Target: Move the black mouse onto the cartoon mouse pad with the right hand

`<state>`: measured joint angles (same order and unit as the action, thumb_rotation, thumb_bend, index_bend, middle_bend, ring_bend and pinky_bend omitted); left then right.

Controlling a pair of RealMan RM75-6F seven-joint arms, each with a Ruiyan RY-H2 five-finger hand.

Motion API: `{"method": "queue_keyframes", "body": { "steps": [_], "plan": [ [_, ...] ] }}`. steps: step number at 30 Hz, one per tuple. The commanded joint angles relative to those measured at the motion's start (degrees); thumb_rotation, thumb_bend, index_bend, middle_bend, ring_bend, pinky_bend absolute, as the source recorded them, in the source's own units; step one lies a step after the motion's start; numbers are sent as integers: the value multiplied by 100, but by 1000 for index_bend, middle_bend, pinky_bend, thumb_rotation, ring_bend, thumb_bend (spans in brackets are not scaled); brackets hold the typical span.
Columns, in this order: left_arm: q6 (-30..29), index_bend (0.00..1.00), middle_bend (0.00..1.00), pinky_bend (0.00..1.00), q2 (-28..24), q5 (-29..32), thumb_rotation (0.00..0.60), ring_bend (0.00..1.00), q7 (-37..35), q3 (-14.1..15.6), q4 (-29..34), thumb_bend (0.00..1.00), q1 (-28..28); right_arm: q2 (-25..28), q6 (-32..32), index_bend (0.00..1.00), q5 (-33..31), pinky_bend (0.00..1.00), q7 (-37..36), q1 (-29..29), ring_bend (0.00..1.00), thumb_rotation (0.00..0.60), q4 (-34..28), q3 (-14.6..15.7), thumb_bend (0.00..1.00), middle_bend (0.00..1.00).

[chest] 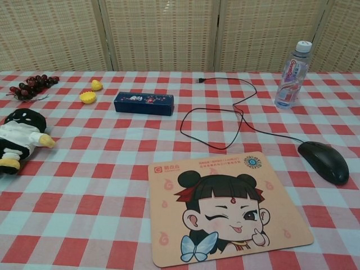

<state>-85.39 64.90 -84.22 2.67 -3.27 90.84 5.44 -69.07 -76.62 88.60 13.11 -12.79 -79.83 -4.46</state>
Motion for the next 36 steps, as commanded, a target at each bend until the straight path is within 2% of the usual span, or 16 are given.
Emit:
{"method": "queue_keyframes", "body": {
  "steps": [1, 3, 14, 16, 18, 23, 25, 36],
  "plan": [
    [0, 456, 540, 614, -12, 5, 600, 467, -17, -2, 6, 215, -5, -269, 92, 452, 22, 975, -34, -116, 875, 600, 361, 8, 0, 959],
    [-1, 456, 540, 614, -18, 5, 600, 468, -28, -3, 10, 215, -6, -384, 146, 485, 17, 985, -71, -156, 898, 600, 528, 25, 0, 982],
    [50, 456, 540, 615, -33, 25, 600, 467, -60, 1, 13, 215, 4, -1101, 315, 532, 66, 999, -108, -368, 926, 600, 1578, 121, 0, 999],
    [49, 457, 540, 614, -34, 23, 600, 468, -64, 0, 13, 215, 4, -1269, 238, 569, 100, 1000, -98, -392, 954, 600, 1829, 113, 0, 1000],
    [51, 456, 540, 614, -34, 25, 600, 467, -67, -1, 13, 215, 4, -1464, 115, 651, 140, 1000, -116, -409, 994, 600, 2120, 96, 0, 1000],
    [73, 457, 540, 614, -31, 29, 600, 467, -60, 8, 9, 215, 8, -1876, -108, 845, 230, 1000, -302, -450, 1000, 600, 2736, 95, 0, 1000],
    [77, 457, 540, 614, -29, 30, 600, 467, -56, 7, 9, 215, 10, -1994, -88, 885, 226, 1000, -347, -476, 1000, 600, 2921, 109, 0, 1000],
    [64, 460, 540, 614, -53, 47, 600, 467, -88, -3, 27, 215, -2, -2599, -199, 912, 313, 1000, -822, -615, 1000, 600, 3775, 174, 0, 1000]
  ]
}}
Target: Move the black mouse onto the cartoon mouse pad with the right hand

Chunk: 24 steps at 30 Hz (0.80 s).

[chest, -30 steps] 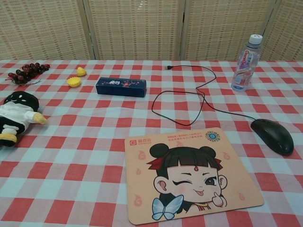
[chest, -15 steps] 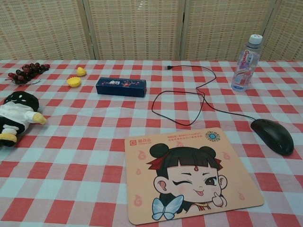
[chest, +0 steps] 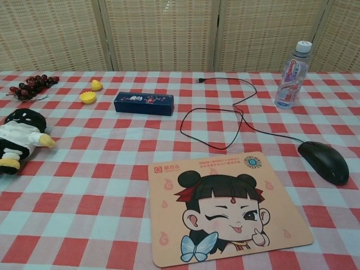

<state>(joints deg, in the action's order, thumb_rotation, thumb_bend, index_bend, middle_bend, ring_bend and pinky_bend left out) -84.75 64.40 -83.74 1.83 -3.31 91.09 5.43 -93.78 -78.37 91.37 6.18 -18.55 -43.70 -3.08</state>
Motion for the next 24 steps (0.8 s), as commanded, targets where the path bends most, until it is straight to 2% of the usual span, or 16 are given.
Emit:
{"method": "queue_keyframes", "body": {
  "steps": [1, 12, 24],
  "plan": [
    [0, 460, 540, 614, -5, -2, 600, 467, -6, 0, 2, 215, -1, -167, -18, 912, 43, 1000, -156, -51, 1000, 600, 216, 48, 0, 1000],
    [-9, 462, 540, 615, -32, 17, 600, 467, -49, -13, 16, 215, -11, -460, 103, 912, 65, 1000, -315, -146, 1000, 600, 569, 158, 0, 1000],
    [-11, 463, 540, 614, -38, 17, 600, 467, -56, -14, 18, 215, -14, -661, 127, 912, 123, 1000, -455, -222, 1000, 600, 680, 262, 0, 1000]
  ]
}}
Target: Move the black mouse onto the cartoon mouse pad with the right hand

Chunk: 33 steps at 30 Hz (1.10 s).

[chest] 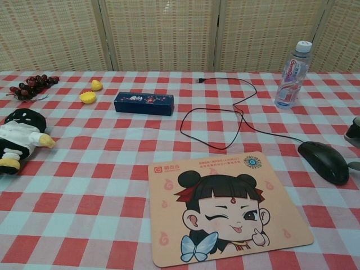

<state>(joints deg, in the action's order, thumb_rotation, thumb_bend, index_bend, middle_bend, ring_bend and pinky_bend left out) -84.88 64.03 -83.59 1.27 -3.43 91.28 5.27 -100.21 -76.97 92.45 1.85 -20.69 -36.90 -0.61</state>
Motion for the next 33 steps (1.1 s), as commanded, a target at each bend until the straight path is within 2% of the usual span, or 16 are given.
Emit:
{"method": "queue_keyframes", "body": {
  "steps": [1, 14, 21, 23, 25, 27, 29, 33],
  "plan": [
    [6, 463, 540, 614, -2, 7, 600, 467, 1, -2, 2, 215, 1, -29, -20, 912, 23, 1000, -39, -12, 1000, 600, -2, 24, 0, 1000],
    [-23, 463, 540, 614, -32, 29, 600, 467, 10, -21, 30, 215, -14, -170, -82, 912, 173, 1000, -163, -113, 1000, 600, -135, 150, 0, 1000],
    [-29, 464, 540, 614, -65, 52, 600, 467, -25, -32, 50, 215, -26, 22, -29, 911, 218, 1000, -163, -143, 1000, 600, -562, 226, 0, 1000],
    [-26, 464, 540, 614, -74, 60, 600, 467, -31, -35, 53, 215, -27, 294, 178, 877, 176, 1000, -147, -160, 1000, 600, -970, 272, 0, 1000],
    [-22, 464, 540, 614, -76, 64, 600, 467, -32, -37, 55, 215, -26, 685, 419, 785, 128, 1000, -47, -211, 1000, 600, -1567, 310, 0, 1000],
    [-19, 464, 540, 614, -77, 65, 600, 467, -24, -36, 58, 215, -26, 1059, 653, 652, 68, 1000, 133, -277, 1000, 600, -2133, 325, 0, 1000],
    [-19, 464, 540, 615, -76, 61, 600, 467, -14, -34, 62, 215, -25, 1499, 956, 576, -32, 1000, 428, -382, 1000, 600, -2802, 313, 0, 1000],
    [-11, 464, 540, 615, -70, 65, 600, 467, 4, -32, 60, 215, -24, 2229, 1627, 502, -388, 1000, 1072, -623, 1000, 600, -3935, 212, 0, 1000]
  ]
}}
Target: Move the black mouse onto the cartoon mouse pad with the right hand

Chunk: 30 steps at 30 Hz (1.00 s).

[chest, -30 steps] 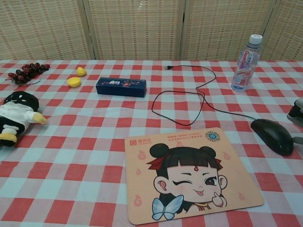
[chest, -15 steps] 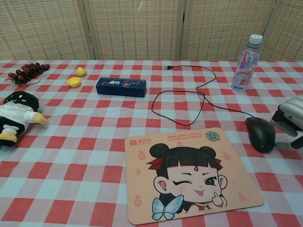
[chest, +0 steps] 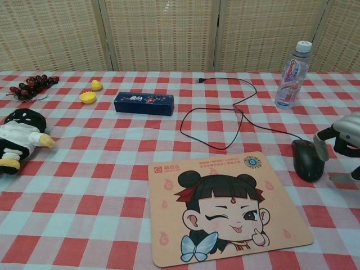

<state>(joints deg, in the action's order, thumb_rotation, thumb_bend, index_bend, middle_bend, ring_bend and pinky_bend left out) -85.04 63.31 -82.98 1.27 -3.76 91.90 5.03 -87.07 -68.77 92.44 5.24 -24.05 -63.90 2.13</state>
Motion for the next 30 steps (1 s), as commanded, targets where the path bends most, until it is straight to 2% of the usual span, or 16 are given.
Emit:
{"method": "queue_keyframes", "body": {
  "steps": [1, 4, 8, 12, 17, 21, 30],
  "plan": [
    [6, 464, 540, 615, 2, 6, 600, 467, 6, 0, -1, 215, 1, 1039, 949, 481, -501, 1000, 931, -334, 1000, 600, -1429, -94, 0, 1000],
    [4, 464, 540, 614, -1, 17, 600, 467, 0, -8, -4, 215, 0, 1309, 1284, 430, -880, 1000, 1649, -462, 1000, 600, -1938, -212, 0, 1000],
    [6, 464, 540, 615, -8, 31, 600, 467, -21, -14, -13, 215, -3, 1460, 1619, 380, -1349, 1000, 2301, -617, 1000, 600, -2324, -324, 0, 1000],
    [5, 464, 540, 615, -22, 43, 600, 467, -54, -21, -21, 215, -8, 1504, 1772, 333, -1677, 1000, 2944, -782, 1000, 600, -2421, -392, 0, 1000],
    [-2, 464, 540, 614, -29, 57, 600, 467, -76, -30, -31, 215, -14, 1418, 1727, 314, -1700, 1000, 3507, -921, 1000, 600, -2285, -383, 0, 1000],
    [-6, 464, 540, 615, -31, 47, 600, 467, -67, -24, -27, 215, -19, 1332, 1715, 314, -1464, 1000, 3496, -1032, 1000, 600, -2074, -339, 0, 1000],
    [14, 464, 540, 614, -31, 75, 600, 467, -55, -24, -32, 215, -23, 1268, 1603, 314, -451, 1000, 2649, -1181, 1000, 600, -1558, -10, 0, 1000]
  ]
}}
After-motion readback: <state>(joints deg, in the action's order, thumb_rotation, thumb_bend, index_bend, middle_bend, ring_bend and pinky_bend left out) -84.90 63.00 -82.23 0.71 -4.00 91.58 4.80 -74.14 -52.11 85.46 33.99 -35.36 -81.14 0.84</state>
